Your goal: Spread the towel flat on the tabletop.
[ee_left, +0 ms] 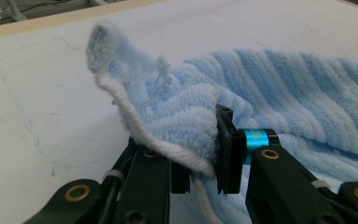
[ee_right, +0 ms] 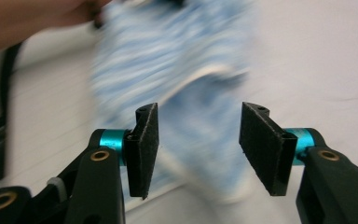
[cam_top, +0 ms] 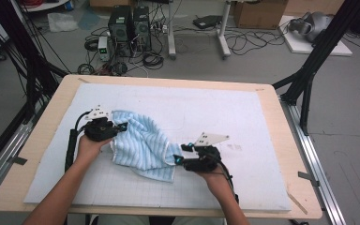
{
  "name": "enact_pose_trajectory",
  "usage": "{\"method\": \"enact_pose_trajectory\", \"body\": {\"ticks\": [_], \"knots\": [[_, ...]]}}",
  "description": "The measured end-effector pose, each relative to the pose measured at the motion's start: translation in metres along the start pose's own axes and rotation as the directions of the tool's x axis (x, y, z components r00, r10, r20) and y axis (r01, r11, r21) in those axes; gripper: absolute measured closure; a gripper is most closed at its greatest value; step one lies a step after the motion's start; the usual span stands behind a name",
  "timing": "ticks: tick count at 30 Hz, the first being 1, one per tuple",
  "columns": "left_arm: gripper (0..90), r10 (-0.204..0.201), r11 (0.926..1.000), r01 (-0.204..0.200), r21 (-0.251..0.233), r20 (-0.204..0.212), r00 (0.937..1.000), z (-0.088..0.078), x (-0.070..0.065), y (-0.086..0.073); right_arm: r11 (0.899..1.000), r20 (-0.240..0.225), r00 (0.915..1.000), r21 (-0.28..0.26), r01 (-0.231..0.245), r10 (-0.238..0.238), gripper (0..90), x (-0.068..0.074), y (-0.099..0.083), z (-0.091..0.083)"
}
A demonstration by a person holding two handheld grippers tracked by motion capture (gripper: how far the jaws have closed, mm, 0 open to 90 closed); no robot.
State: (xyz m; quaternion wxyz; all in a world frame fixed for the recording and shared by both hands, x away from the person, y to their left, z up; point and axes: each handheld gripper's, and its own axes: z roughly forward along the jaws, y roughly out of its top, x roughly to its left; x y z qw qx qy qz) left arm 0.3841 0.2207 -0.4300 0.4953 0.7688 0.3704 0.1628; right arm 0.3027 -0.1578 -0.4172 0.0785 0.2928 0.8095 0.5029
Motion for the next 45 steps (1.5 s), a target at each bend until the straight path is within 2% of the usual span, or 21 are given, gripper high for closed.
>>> {"method": "enact_pose_trajectory", "body": {"ticks": [2, 6, 11, 12, 13, 15, 16, 17, 20, 22, 23, 25, 28, 30, 34, 35, 36, 37, 38, 39, 45], "knots": [[78.2, -0.004, 1.0000, 0.004, 0.001, 0.006, 1.0000, -0.001, 0.000, -0.003, 0.999, 0.122, 0.9920, -0.024, -0.031, 0.034, 44.9, -0.018, 0.011, -0.001], [78.5, -0.004, 1.0000, 0.004, 0.003, 0.016, 0.9999, -0.002, -0.001, -0.004, 0.998, 0.178, 0.9819, -0.034, -0.060, 0.065, 45.1, -0.035, 0.024, 0.006], [78.7, -0.003, 1.0000, 0.003, 0.009, 0.026, 0.9997, -0.003, -0.001, -0.005, 0.995, 0.226, 0.9707, 0.029, -0.090, 0.081, 47.5, -0.051, 0.046, 0.041], [78.6, -0.004, 0.9999, 0.004, 0.010, 0.029, 0.9996, -0.003, -0.002, -0.005, 0.992, 0.220, 0.9716, 0.067, -0.104, 0.087, 47.8, -0.054, 0.051, 0.061], [78.6, -0.001, 0.9999, 0.001, 0.011, 0.028, 0.9996, -0.004, -0.002, -0.006, 0.992, 0.220, 0.9716, 0.067, -0.104, 0.087, 47.8, -0.054, 0.051, 0.061], [78.6, 0.003, 1.0000, -0.003, 0.007, 0.029, 0.9996, -0.005, -0.002, -0.005, 0.988, 0.202, 0.9755, 0.110, -0.111, 0.087, 47.8, -0.054, 0.054, 0.083], [78.5, 0.001, 1.0000, -0.002, 0.006, 0.029, 0.9996, -0.005, -0.002, -0.005, 0.983, 0.175, 0.9820, 0.158, -0.098, 0.070, 47.4, -0.049, 0.055, 0.104], [78.5, 0.002, 1.0000, -0.002, 0.006, 0.027, 0.9996, -0.006, -0.002, -0.005, 0.983, 0.175, 0.9820, 0.158, -0.098, 0.070, 47.4, -0.049, 0.055, 0.104], [78.4, 0.002, 1.0000, -0.002, 0.005, 0.028, 0.9996, -0.006, -0.002, -0.006, 0.973, 0.128, 0.9917, 0.226, -0.042, 0.012, 44.9, -0.032, 0.054, 0.134], [78.4, 0.003, 1.0000, -0.003, 0.004, 0.032, 0.9995, -0.006, -0.002, -0.005, 0.970, 0.122, 0.9926, 0.243, -0.024, -0.006, 44.2, -0.028, 0.054, 0.139], [78.3, 0.005, 1.0000, -0.005, 0.003, 0.032, 0.9995, -0.006, -0.003, -0.005, 0.963, 0.143, 0.9875, 0.269, 0.024, -0.065, 42.5, -0.020, 0.054, 0.145], [78.4, 0.006, 1.0000, -0.006, 0.000, 0.032, 0.9995, -0.006, -0.003, -0.005, 0.960, 0.151, 0.9855, 0.277, 0.034, -0.078, 43.3, -0.018, 0.054, 0.145], [78.3, 0.006, 1.0000, -0.006, 0.000, 0.029, 0.9995, -0.006, -0.003, -0.005, 0.955, 0.145, 0.9833, 0.290, 0.064, -0.110, 56.1, -0.012, 0.055, 0.145], [78.3, 0.006, 1.0000, -0.006, -0.001, 0.028, 0.9996, -0.006, -0.002, -0.005, 0.952, 0.097, 0.9904, 0.300, 0.065, -0.099, 75.2, -0.008, 0.056, 0.145], [78.4, 0.003, 1.0000, -0.003, 0.000, 0.032, 0.9995, -0.007, -0.002, -0.005, 0.955, 0.064, 0.9962, 0.294, 0.038, -0.059, 84.7, -0.014, 0.056, 0.143], [78.3, 0.003, 1.0000, -0.003, -0.001, 0.030, 0.9995, -0.007, -0.002, -0.006, 0.952, 0.077, 0.9934, 0.302, 0.058, -0.085, 85.0, -0.015, 0.056, 0.142], [78.4, 0.003, 1.0000, -0.003, 0.000, 0.033, 0.9995, -0.007, -0.002, -0.006, 0.943, 0.147, 0.9769, 0.318, 0.101, -0.155, 85.1, -0.016, 0.059, 0.136], [78.4, 0.000, 1.0000, 0.000, 0.000, 0.033, 0.9994, -0.007, -0.002, -0.006, 0.943, 0.147, 0.9769, 0.318, 0.101, -0.155, 85.1, -0.016, 0.059, 0.136], [78.4, 0.002, 1.0000, -0.002, 0.003, 0.035, 0.9994, -0.007, -0.002, -0.006, 0.939, 0.233, 0.9503, 0.321, 0.126, -0.207, 85.0, -0.025, 0.061, 0.127], [78.4, 0.005, 1.0000, -0.005, 0.005, 0.038, 0.9993, -0.006, -0.003, -0.006, 0.939, 0.233, 0.9503, 0.321, 0.126, -0.207, 85.0, -0.025, 0.061, 0.127], [76.4, 0.034, 0.9991, -0.035, 0.024, 0.046, 0.9984, 0.000, -0.008, -0.006, 0.920, 0.431, 0.8539, 0.370, 0.127, -0.291, 85.1, -0.061, 0.074, 0.104]]}}
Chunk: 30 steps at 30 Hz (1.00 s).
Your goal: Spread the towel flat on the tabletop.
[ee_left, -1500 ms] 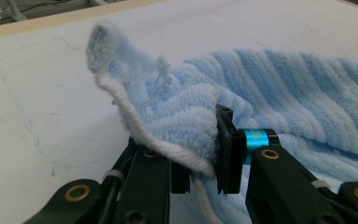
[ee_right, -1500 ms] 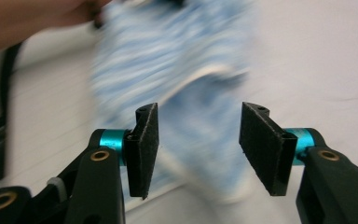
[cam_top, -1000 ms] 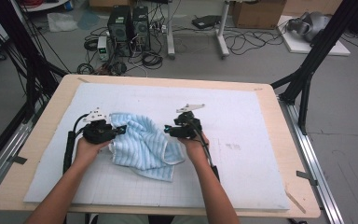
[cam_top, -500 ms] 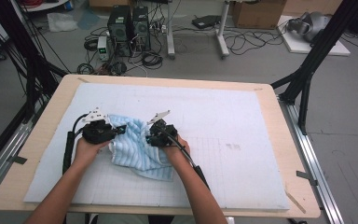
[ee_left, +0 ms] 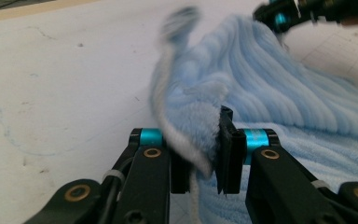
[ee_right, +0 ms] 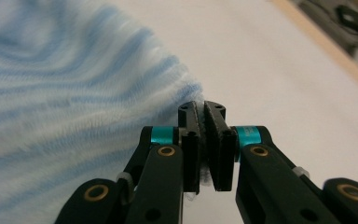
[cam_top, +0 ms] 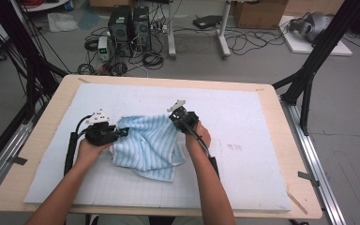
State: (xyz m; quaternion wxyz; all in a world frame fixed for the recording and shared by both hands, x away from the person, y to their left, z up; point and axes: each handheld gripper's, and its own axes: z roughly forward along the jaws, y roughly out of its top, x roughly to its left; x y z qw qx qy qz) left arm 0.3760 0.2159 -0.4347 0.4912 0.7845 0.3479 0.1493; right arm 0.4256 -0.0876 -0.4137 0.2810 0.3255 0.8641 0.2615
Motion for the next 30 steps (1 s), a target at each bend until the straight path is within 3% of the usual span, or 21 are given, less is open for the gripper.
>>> {"method": "enact_pose_trajectory", "body": {"ticks": [3, 5, 6, 7, 9, 10, 12, 14, 19, 22, 27, 28, 30], "knots": [[71.8, -0.001, 1.0000, 0.001, 0.007, -0.015, 0.9999, 0.002, -0.001, 0.000, 1.000, 0.068, 0.9977, 0.021, 0.002, -0.004, 85.1, -0.015, 0.005, 0.001], [65.5, -0.019, 0.9998, 0.019, 0.001, -0.034, 0.9992, 0.001, 0.000, 0.000, 1.000, 0.113, 0.9934, 0.021, -0.024, 0.021, 85.1, -0.025, 0.006, 0.001], [61.3, -0.018, 0.9998, 0.018, 0.003, -0.041, 0.9990, 0.000, 0.001, 0.000, 0.998, 0.187, 0.9817, 0.035, -0.042, 0.035, 85.0, -0.034, 0.007, 0.003], [61.3, -0.030, 0.9996, 0.030, 0.002, -0.047, 0.9984, 0.000, 0.002, 0.000, 0.998, 0.187, 0.9817, 0.035, -0.042, 0.035, 85.0, -0.034, 0.007, 0.003], [57.1, -0.051, 0.9987, 0.051, 0.000, -0.055, 0.9972, -0.001, 0.003, -0.001, 0.996, 0.262, 0.9631, 0.046, -0.076, 0.061, 84.6, -0.042, 0.005, 0.004], [55.8, -0.059, 0.9983, 0.059, -0.001, -0.056, 0.9967, -0.001, 0.004, -0.001, 0.994, 0.266, 0.9610, 0.055, -0.095, 0.077, 83.1, -0.045, 0.003, 0.005], [54.4, -0.061, 0.9981, 0.061, 0.002, -0.057, 0.9965, -0.001, 0.006, -0.001, 0.989, 0.211, 0.9695, 0.055, -0.139, 0.124, 74.8, -0.048, -0.002, 0.009], [53.8, -0.070, 0.9975, 0.070, 0.002, -0.063, 0.9956, -0.002, 0.007, -0.001, 0.989, 0.181, 0.9737, 0.026, -0.146, 0.139, 69.2, -0.046, -0.005, 0.008], [51.7, -0.086, 0.9963, 0.085, -0.011, -0.072, 0.9937, -0.005, 0.008, -0.001, 0.975, 0.100, 0.9705, -0.050, -0.215, 0.219, 57.6, -0.042, -0.012, -0.003], [50.2, -0.103, 0.9945, 0.102, -0.024, -0.051, 0.9933, -0.006, 0.010, -0.001, 0.969, 0.027, 0.9717, -0.081, -0.232, 0.235, 53.6, -0.038, -0.019, -0.014], [44.0, -0.120, 0.9914, 0.120, -0.051, -0.001, 0.9927, -0.006, 0.010, 0.000, 0.971, -0.067, 0.9746, -0.091, -0.219, 0.214, 47.3, -0.027, -0.040, -0.028], [41.9, -0.120, 0.9914, 0.120, -0.051, 0.016, 0.9927, -0.006, 0.010, 0.000, 0.969, -0.078, 0.9714, -0.087, -0.231, 0.224, 46.7, -0.026, -0.045, -0.030], [38.7, -0.116, 0.9921, 0.118, -0.044, 0.038, 0.9925, -0.001, 0.007, 0.000, 0.953, -0.164, 0.9478, -0.085, -0.290, 0.273, 43.1, -0.024, -0.058, -0.032]]}}
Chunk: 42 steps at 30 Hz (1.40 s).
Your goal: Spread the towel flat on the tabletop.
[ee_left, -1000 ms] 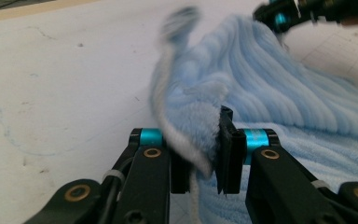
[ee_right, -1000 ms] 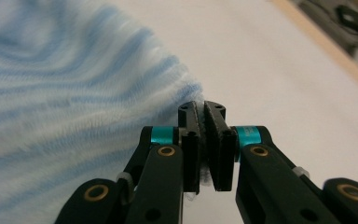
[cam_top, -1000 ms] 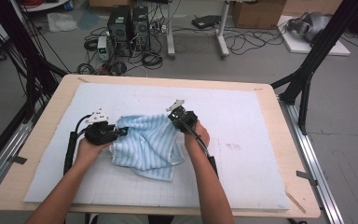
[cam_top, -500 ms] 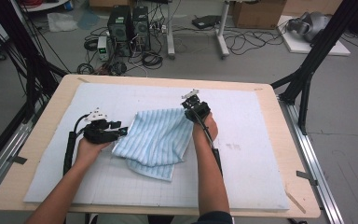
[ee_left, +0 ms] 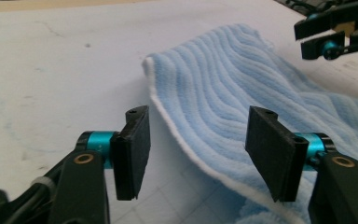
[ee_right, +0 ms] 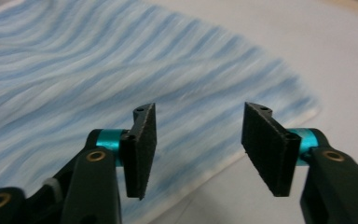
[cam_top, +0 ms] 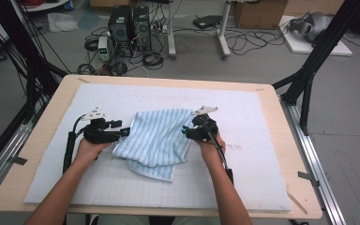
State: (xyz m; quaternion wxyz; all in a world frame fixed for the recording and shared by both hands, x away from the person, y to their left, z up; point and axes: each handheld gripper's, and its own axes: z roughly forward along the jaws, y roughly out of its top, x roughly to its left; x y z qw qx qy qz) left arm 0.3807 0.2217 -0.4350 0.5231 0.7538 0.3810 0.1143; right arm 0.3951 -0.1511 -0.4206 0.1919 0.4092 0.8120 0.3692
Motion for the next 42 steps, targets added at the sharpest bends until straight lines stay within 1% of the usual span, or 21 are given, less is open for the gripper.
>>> {"method": "enact_pose_trajectory", "body": {"ticks": [2, 4, 5, 6, 7, 9, 11, 12, 13, 15, 17, 18, 21, 24, 27, 29, 33, 38, 40, 41, 42], "knots": [[37.2, 0.018, 0.9992, -0.019, 0.035, 0.021, 0.9996, 0.006, -0.002, 0.000, 1.000, -0.053, 0.9986, 0.012, -0.004, 0.004, 42.0, 0.004, -0.008, -0.001], [37.3, 0.035, 0.9969, -0.038, 0.070, 0.034, 0.9988, 0.014, -0.005, 0.000, 0.998, -0.068, 0.9972, 0.053, 0.035, -0.032, 40.8, 0.009, -0.010, -0.002], [38.2, 0.043, 0.9945, -0.047, 0.094, 0.042, 0.9982, 0.018, -0.007, 0.000, 0.997, -0.066, 0.9964, 0.049, 0.056, -0.053, 42.0, 0.012, -0.011, -0.003], [40.6, 0.069, 0.9894, -0.073, 0.126, 0.033, 0.9971, 0.022, -0.010, 0.000, 0.997, -0.071, 0.9954, 0.031, 0.067, -0.065, 42.9, 0.015, -0.013, -0.005], [43.1, 0.110, 0.9784, -0.112, 0.174, 0.022, 0.9937, 0.027, -0.012, -0.001, 0.998, -0.072, 0.9955, 0.017, 0.063, -0.062, 42.7, 0.017, -0.013, -0.006], [51.0, 0.138, 0.9649, -0.144, 0.220, 0.042, 0.9895, 0.035, -0.015, -0.004, 0.999, -0.089, 0.9953, 0.017, 0.039, -0.037, 41.8, 0.018, -0.016, -0.005], [61.7, 0.170, 0.9603, -0.172, 0.219, 0.029, 0.9850, 0.036, -0.016, -0.003, 0.999, -0.120, 0.9925, 0.045, 0.030, -0.025, 43.3, 0.019, -0.018, 0.000], [69.6, 0.161, 0.9625, -0.166, 0.214, 0.040, 0.9861, 0.035, -0.015, -0.004, 0.997, -0.127, 0.9917, 0.065, 0.032, -0.023, 45.4, 0.020, -0.020, 0.003], [78.0, 0.169, 0.9603, -0.175, 0.217, 0.047, 0.9846, 0.035, -0.014, -0.004, 0.996, -0.126, 0.9917, 0.083, 0.037, -0.027, 47.1, 0.022, -0.022, 0.006], [84.5, 0.167, 0.9634, -0.173, 0.205, 0.046, 0.9848, 0.035, -0.013, -0.003, 0.996, -0.114, 0.9924, 0.068, 0.053, -0.045, 59.5, 0.022, -0.023, 0.007], [85.9, 0.157, 0.9708, -0.160, 0.179, 0.033, 0.9871, 0.033, -0.009, -0.001, 0.995, -0.126, 0.9904, 0.069, 0.066, -0.057, 81.8, 0.020, -0.022, 0.007], [86.3, 0.151, 0.9699, -0.154, 0.188, 0.032, 0.9880, 0.033, -0.008, 0.001, 0.993, -0.120, 0.9903, 0.086, 0.080, -0.070, 85.3, 0.018, -0.020, 0.006], [86.5, 0.128, 0.9817, -0.129, 0.140, 0.013, 0.9917, 0.030, -0.001, 0.011, 0.992, -0.110, 0.9904, 0.084, 0.093, -0.084, 86.1, 0.013, -0.012, 0.006], [86.5, 0.099, 0.9913, -0.097, 0.089, -0.022, 0.9948, 0.030, 0.009, 0.020, 0.995, -0.048, 0.9949, 0.041, 0.090, -0.088, 86.1, 0.004, -0.001, 0.003], [86.5, 0.060, 0.9964, -0.057, 0.063, -0.047, 0.9971, 0.035, 0.021, 0.028, 0.997, 0.008, 0.9973, 0.004, 0.073, -0.073, 86.0, -0.010, 0.009, 0.005], [86.5, 0.058, 0.9968, -0.055, 0.058, -0.053, 0.9969, 0.041, 0.025, 0.033, 0.999, 0.031, 0.9983, -0.020, 0.050, -0.050, 86.0, -0.019, 0.016, 0.008], [86.6, 0.054, 0.9975, -0.050, 0.050, -0.084, 0.9950, 0.053, 0.029, 0.041, 0.997, 0.115, 0.9909, -0.011, 0.072, -0.070, 86.1, -0.025, 0.031, 0.019], [86.3, 0.057, 0.9982, -0.054, 0.027, -0.121, 0.9911, 0.064, 0.035, 0.050, 0.998, 0.179, 0.9838, -0.051, 0.024, -0.014, 86.1, -0.035, 0.042, 0.033], [77.7, 0.026, 0.9997, -0.025, 0.005, -0.159, 0.9869, 0.064, 0.036, 0.050, 0.998, 0.198, 0.9800, -0.059, -0.008, 0.020, 85.6, -0.036, 0.041, 0.037], [67.7, 0.008, 1.0000, -0.008, 0.004, -0.163, 0.9866, 0.063, 0.038, 0.050, 0.998, 0.205, 0.9782, -0.058, -0.024, 0.035, 82.9, -0.037, 0.039, 0.039], [63.7, 0.011, 0.9998, -0.008, 0.017, -0.149, 0.9888, 0.060, 0.038, 0.050, 0.997, 0.191, 0.9800, -0.055, -0.046, 0.056, 78.0, -0.037, 0.038, 0.039]]}}
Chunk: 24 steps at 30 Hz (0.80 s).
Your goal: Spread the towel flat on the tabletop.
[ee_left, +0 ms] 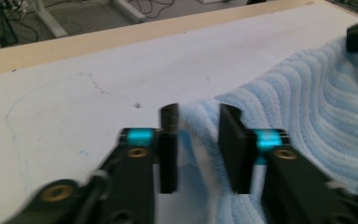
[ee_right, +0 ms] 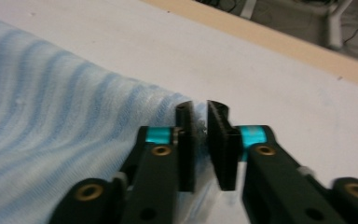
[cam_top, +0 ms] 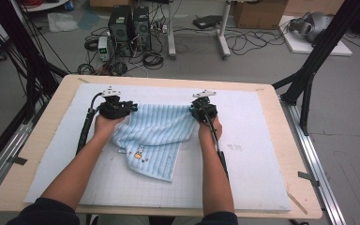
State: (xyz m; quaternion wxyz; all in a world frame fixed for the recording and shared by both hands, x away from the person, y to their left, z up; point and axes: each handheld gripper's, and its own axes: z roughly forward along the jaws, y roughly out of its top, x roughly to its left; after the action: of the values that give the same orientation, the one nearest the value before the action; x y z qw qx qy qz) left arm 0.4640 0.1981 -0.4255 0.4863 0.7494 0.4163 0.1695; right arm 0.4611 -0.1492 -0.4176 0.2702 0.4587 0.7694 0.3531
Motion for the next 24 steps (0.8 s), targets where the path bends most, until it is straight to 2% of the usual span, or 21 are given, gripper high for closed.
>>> {"method": "enact_pose_trajectory", "body": {"ticks": [2, 3, 7, 9, 10, 12, 15, 17, 19, 20, 22, 23, 24], "knots": [[55.9, 0.008, 0.9996, -0.009, 0.029, 0.020, 0.9998, -0.005, 0.001, 0.000, 1.000, -0.026, 0.9993, -0.005, -0.025, 0.025, 68.8, -0.001, -0.002, -0.004], [52.8, -0.005, 0.9994, 0.003, 0.035, 0.044, 0.9990, -0.009, 0.001, 0.000, 0.999, -0.034, 0.9991, -0.024, -0.027, 0.026, 66.5, -0.001, -0.003, -0.008], [49.9, -0.035, 0.9988, 0.038, -0.032, 0.100, 0.9944, -0.030, 0.000, -0.012, 0.998, -0.066, 0.9977, -0.066, 0.013, -0.018, 54.2, 0.001, -0.010, -0.028], [49.0, -0.027, 0.9984, 0.032, -0.047, 0.116, 0.9929, -0.037, -0.002, -0.020, 0.997, -0.093, 0.9954, -0.082, 0.014, -0.021, 46.5, 0.002, -0.016, -0.039], [49.0, -0.016, 0.9990, 0.021, -0.038, 0.122, 0.9924, -0.041, -0.003, -0.023, 0.996, -0.102, 0.9943, -0.084, 0.022, -0.031, 43.0, 0.003, -0.019, -0.044], [48.4, 0.003, 0.9990, 0.003, -0.044, 0.129, 0.9917, -0.048, -0.006, -0.030, 0.996, -0.128, 0.9911, -0.092, 0.023, -0.035, 39.1, 0.005, -0.027, -0.054], [44.7, 0.007, 0.9979, 0.004, -0.065, 0.165, 0.9863, -0.060, -0.011, -0.038, 0.992, -0.172, 0.9824, -0.118, 0.052, -0.072, 40.9, 0.011, -0.041, -0.069], [43.2, 0.020, 0.9974, -0.007, -0.071, 0.180, 0.9835, -0.066, -0.015, -0.042, 0.991, -0.186, 0.9781, -0.115, 0.072, -0.092, 42.7, 0.014, -0.051, -0.077], [41.8, 0.025, 0.9969, -0.009, -0.078, 0.207, 0.9781, -0.071, -0.019, -0.046, 0.990, -0.216, 0.9718, -0.123, 0.068, -0.094, 43.5, 0.017, -0.061, -0.084], [41.8, 0.036, 0.9972, -0.021, -0.071, 0.212, 0.9766, -0.072, -0.022, -0.048, 0.991, -0.227, 0.9692, -0.115, 0.072, -0.097, 43.9, 0.019, -0.066, -0.087], [41.7, 0.054, 0.9979, -0.045, -0.046, 0.203, 0.9777, -0.070, -0.025, -0.051, 0.993, -0.272, 0.9575, -0.094, 0.072, -0.096, 45.7, 0.024, -0.075, -0.089], [41.6, 0.060, 0.9981, -0.055, -0.029, 0.197, 0.9787, -0.069, -0.027, -0.053, 0.993, -0.280, 0.9545, -0.078, 0.083, -0.102, 48.4, 0.028, -0.078, -0.089], [42.1, 0.069, 0.9976, -0.069, -0.007, 0.189, 0.9796, -0.067, -0.028, -0.054, 0.992, -0.302, 0.9461, -0.076, 0.098, -0.116, 52.1, 0.033, -0.080, -0.089]]}}
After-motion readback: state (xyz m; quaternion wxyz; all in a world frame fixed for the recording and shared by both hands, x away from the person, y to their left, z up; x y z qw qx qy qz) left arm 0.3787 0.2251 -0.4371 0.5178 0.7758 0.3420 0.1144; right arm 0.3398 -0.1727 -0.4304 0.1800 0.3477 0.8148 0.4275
